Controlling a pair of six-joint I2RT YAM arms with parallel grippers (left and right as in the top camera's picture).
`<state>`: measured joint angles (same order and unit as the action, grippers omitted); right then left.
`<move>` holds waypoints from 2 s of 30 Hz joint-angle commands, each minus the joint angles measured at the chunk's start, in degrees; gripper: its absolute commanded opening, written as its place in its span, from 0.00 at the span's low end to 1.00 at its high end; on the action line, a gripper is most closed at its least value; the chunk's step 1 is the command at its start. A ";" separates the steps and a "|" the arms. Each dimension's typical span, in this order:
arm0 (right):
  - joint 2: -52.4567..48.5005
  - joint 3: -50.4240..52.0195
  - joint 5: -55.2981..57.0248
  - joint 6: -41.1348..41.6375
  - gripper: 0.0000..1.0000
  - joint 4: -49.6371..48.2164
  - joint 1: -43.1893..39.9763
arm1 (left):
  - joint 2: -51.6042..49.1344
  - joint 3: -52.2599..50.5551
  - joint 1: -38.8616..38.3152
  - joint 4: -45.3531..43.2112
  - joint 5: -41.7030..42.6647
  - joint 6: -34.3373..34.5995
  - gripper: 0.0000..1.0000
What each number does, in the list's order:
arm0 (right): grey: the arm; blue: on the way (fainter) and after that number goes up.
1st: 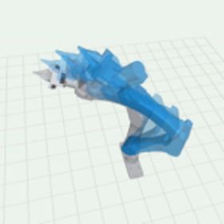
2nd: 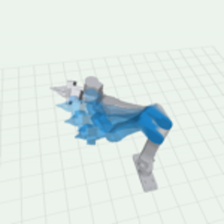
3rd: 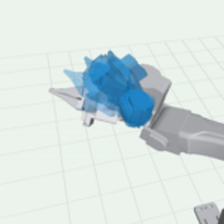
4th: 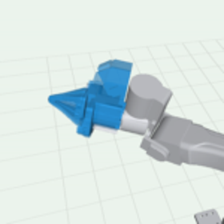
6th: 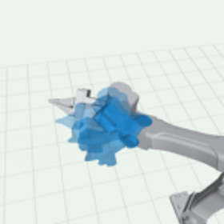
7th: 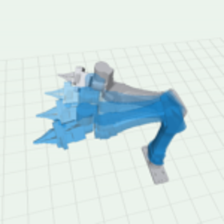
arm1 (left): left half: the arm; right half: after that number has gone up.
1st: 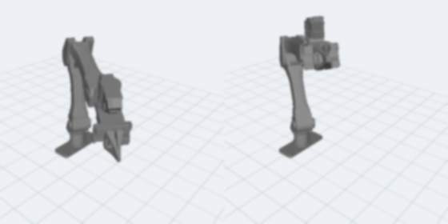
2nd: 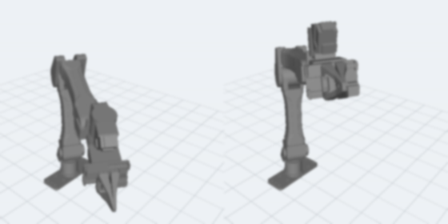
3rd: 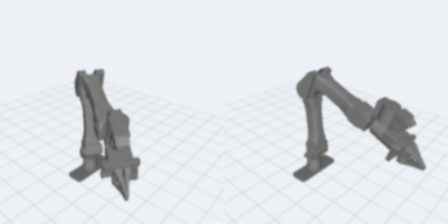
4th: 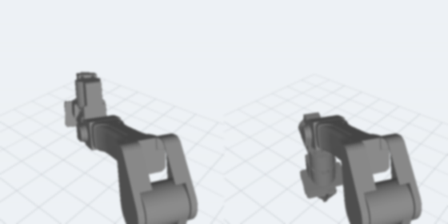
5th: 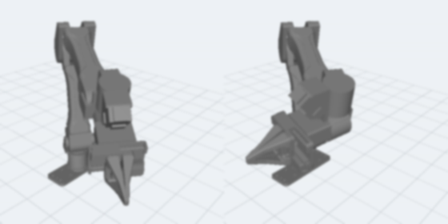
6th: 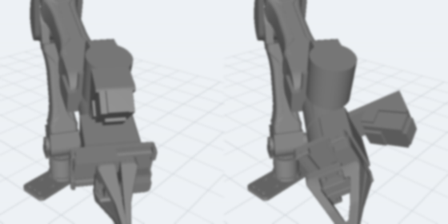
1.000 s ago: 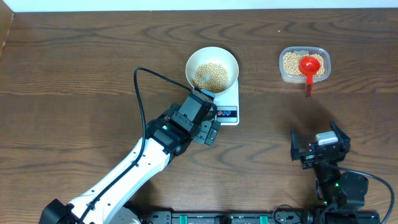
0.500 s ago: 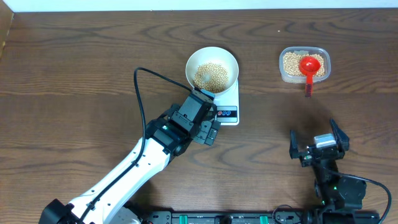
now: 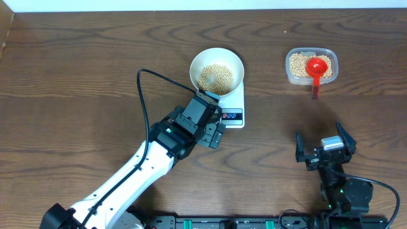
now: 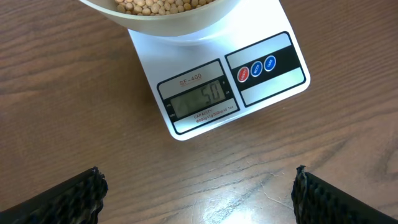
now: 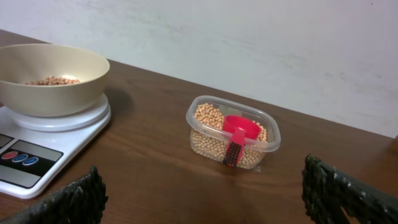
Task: Scoop item into bowl and weigh 50g on scale
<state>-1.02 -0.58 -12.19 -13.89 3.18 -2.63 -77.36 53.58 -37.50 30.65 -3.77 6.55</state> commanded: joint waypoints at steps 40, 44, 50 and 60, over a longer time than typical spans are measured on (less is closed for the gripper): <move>-0.07 0.26 -0.15 1.01 0.99 0.09 0.44 | 36.09 -12.00 34.73 -15.26 18.12 -5.07 0.98; -0.07 0.26 -0.15 1.01 0.99 0.07 0.44 | 43.85 -23.87 36.83 -26.23 17.42 -5.07 0.98; -0.07 0.26 -0.15 1.01 0.99 0.07 0.44 | 55.60 -41.16 36.83 -37.90 12.44 -5.40 0.98; -0.07 0.26 -0.15 1.01 0.99 0.07 0.44 | 73.57 -53.35 36.83 -35.01 10.34 -17.29 0.98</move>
<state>-1.10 -0.56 -12.14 -13.65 3.18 -2.48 -7.38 2.22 -0.91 -6.17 7.33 -5.80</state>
